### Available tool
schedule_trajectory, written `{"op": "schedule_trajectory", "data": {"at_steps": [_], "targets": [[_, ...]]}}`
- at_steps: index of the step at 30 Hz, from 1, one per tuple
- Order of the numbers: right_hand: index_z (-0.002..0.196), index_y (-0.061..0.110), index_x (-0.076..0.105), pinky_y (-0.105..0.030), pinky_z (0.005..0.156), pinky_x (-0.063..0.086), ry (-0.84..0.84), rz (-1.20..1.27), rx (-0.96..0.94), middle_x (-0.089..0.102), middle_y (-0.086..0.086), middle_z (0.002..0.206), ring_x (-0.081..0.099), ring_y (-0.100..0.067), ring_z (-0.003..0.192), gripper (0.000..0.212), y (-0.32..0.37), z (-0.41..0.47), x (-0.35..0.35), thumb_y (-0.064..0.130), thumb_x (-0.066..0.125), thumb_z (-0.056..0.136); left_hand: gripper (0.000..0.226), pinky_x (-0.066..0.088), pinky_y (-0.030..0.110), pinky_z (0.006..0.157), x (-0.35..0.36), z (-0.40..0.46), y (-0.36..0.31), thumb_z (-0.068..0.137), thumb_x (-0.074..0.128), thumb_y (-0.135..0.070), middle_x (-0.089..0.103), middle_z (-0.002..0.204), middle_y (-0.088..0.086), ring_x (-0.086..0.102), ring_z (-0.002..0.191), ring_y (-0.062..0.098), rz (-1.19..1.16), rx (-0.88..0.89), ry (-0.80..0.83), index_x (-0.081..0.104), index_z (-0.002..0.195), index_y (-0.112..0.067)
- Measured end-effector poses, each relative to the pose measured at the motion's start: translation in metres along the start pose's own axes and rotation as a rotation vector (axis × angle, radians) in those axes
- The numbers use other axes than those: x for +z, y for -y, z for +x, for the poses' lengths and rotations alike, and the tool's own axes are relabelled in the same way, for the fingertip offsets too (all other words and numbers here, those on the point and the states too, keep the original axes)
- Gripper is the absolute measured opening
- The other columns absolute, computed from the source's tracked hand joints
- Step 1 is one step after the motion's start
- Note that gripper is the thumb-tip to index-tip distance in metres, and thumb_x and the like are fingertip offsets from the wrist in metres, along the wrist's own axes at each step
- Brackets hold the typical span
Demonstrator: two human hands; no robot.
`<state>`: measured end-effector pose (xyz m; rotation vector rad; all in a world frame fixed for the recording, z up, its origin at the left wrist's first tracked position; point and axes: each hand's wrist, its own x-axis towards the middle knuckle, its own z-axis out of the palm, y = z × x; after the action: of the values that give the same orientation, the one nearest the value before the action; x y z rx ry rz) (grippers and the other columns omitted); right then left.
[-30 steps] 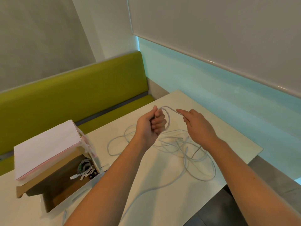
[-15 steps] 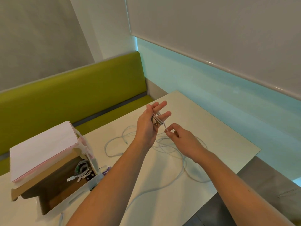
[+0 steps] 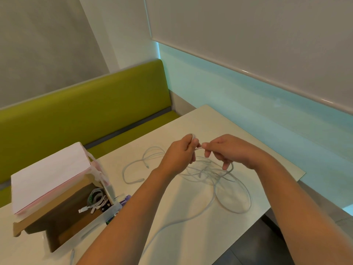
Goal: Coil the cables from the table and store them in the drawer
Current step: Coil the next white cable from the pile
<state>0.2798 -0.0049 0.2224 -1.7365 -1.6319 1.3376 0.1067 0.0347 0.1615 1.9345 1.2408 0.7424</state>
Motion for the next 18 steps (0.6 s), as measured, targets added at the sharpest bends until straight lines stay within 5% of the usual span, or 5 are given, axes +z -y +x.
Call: {"op": "schedule_trajectory", "data": {"at_steps": [5,10,13,18], "targets": [[0.089,0.029,0.078,-0.027,0.065,0.047,-0.155,0.038,-0.134,0.061,0.015,0.065,0.050,-0.009,0.065,0.018,-0.002,0.001,-0.005,0.040,0.063,0.090,0.040,0.046,0.028,0.058,-0.008,0.006,-0.003,0.103,0.047,-0.032,0.048,0.053,-0.005,0.047,0.051,0.016,-0.334,-0.065,-0.015,0.061,0.073,-0.009],[0.084,0.031,0.074,-0.021,0.059,0.035,-0.411,0.051,-0.294,0.045,0.014,0.056,0.040,-0.002,0.054,0.013,0.002,0.009,-0.011,0.042,0.076,0.079,0.043,0.055,0.041,0.090,-0.017,0.012,-0.014,0.104,0.040,-0.027,0.035,0.048,-0.002,0.030,0.045,0.014,-0.649,-0.084,0.099,0.048,0.066,-0.009],[0.085,0.030,0.071,-0.021,0.057,0.036,-0.517,-0.009,-0.318,0.053,0.008,0.068,0.045,-0.003,0.057,0.019,0.009,0.010,-0.022,0.043,0.080,0.075,0.042,0.056,0.034,0.084,-0.018,0.011,-0.017,0.106,0.036,-0.025,0.025,0.055,0.000,0.023,0.047,0.013,-0.777,-0.149,0.056,0.044,0.066,-0.013],[0.084,0.033,0.074,-0.024,0.057,0.038,-0.462,-0.050,-0.285,0.059,0.003,0.070,0.047,-0.009,0.060,0.008,0.001,0.012,-0.025,0.041,0.075,0.081,0.042,0.051,0.028,0.073,-0.018,0.012,-0.011,0.106,0.035,-0.030,0.030,0.050,-0.003,0.025,0.043,0.012,-1.059,-0.297,-0.014,0.041,0.068,-0.015]]}}
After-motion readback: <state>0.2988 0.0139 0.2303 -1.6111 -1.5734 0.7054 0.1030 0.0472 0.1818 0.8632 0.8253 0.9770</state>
